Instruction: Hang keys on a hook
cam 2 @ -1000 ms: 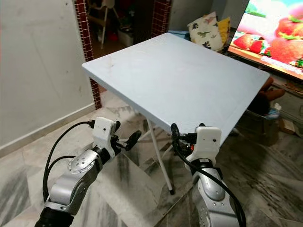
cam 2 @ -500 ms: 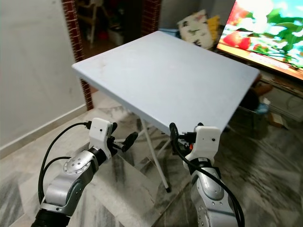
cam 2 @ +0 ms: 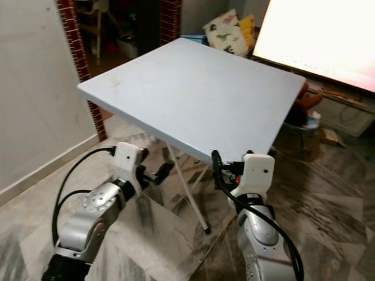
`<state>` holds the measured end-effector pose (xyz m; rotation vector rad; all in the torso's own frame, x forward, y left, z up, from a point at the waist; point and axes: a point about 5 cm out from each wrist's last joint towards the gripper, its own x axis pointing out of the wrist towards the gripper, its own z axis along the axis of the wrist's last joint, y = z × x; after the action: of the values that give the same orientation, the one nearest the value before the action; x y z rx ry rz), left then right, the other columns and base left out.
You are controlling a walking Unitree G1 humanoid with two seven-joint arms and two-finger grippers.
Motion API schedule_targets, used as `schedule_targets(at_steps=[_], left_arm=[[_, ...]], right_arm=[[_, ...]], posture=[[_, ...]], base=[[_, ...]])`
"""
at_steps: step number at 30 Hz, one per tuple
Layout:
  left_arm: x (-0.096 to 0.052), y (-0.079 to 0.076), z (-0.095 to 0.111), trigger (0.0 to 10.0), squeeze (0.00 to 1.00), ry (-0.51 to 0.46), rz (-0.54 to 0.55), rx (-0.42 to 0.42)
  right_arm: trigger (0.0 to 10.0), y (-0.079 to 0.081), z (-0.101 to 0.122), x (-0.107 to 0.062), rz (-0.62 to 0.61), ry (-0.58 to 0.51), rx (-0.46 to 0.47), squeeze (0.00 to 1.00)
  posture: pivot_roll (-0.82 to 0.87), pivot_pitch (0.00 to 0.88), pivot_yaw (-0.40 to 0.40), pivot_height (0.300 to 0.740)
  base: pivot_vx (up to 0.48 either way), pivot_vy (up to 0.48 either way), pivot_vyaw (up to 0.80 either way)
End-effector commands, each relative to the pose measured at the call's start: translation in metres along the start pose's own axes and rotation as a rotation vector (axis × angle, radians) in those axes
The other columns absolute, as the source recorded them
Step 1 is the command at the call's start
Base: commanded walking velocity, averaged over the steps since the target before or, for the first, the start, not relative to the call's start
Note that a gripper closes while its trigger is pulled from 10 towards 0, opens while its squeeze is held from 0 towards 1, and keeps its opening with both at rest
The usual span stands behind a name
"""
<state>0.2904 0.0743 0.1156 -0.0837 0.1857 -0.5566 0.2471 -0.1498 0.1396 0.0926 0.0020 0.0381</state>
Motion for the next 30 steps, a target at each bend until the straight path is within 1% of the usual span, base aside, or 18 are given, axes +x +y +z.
schedule_targets(at_steps=[1, 12, 23, 24, 25, 26, 27, 28, 30], left_arm=[[-0.0007, 0.0025, 0.0007, 10.0, 0.0, 0.008, 0.008, 0.007], [0.0028, 0.0035, 0.0007, 10.0, 0.0, 0.03, -0.008, 0.013], [0.0043, 0.0041, -0.0002, 10.0, 0.0, 0.048, -0.021, 0.012], [0.0043, 0.0042, -0.0005, 10.0, 0.0, 0.05, -0.019, 0.007], [0.0044, 0.0045, -0.0026, 10.0, 0.0, 0.064, -0.008, -0.035], [0.0044, 0.0045, -0.0026, 10.0, 0.0, 0.064, -0.008, -0.035], [0.0051, 0.0033, -0.0052, 10.0, 0.0, 0.083, -0.023, -0.085], [0.0062, 0.0025, -0.0066, 10.0, 0.0, 0.096, -0.034, -0.09], [0.0087, 0.0012, -0.0069, 10.0, 0.0, 0.101, -0.035, -0.077]], right_arm=[[10.0, -0.0008, 0.0017, 0.0014, -0.005, -0.007, 0.0, 0.0], [10.0, -0.0016, 0.0029, 0.004, -0.025, -0.019, 0.002, 0.0], [10.0, -0.0021, 0.0017, 0.0024, -0.039, -0.018, 0.009, 0.0], [10.0, -0.0022, 0.0017, 0.0025, -0.04, -0.019, 0.009, 0.0], [10.0, -0.0021, 0.0014, 0.0026, -0.042, -0.018, 0.009, 0.0], [10.0, -0.0021, 0.0014, 0.0026, -0.042, -0.018, 0.009, 0.0], [10.0, -0.0019, 0.0005, 0.003, -0.045, -0.012, -0.006, 0.0], [10.0, -0.0026, -0.0012, 0.0033, -0.053, -0.004, -0.032, 0.0], [10.0, -0.0051, -0.0028, 0.0036, -0.069, 0.0, -0.047, 0.0]], posture=[[0.06, 0.033, -0.066, 0.74], [0.06, 0.021, -0.045, 0.74], [0.06, 0.024, -0.034, 0.74], [0.06, 0.024, -0.034, 0.74], [0.06, 0.024, -0.03, 0.74], [0.06, 0.024, -0.03, 0.74], [0.06, 0.023, -0.023, 0.74], [0.06, 0.022, -0.021, 0.74], [0.06, 0.019, -0.017, 0.74]], base=[[0.0, 0.0, -0.8], [0.0, 0.0, -0.8], [0.0, 0.0, -0.8], [0.0, 0.0, -0.8], [0.0, 0.0, -0.8], [0.0, 0.0, -0.8], [0.0, 0.0, -0.8], [0.0, 0.0, -0.8], [0.0, 0.0, -0.4]])
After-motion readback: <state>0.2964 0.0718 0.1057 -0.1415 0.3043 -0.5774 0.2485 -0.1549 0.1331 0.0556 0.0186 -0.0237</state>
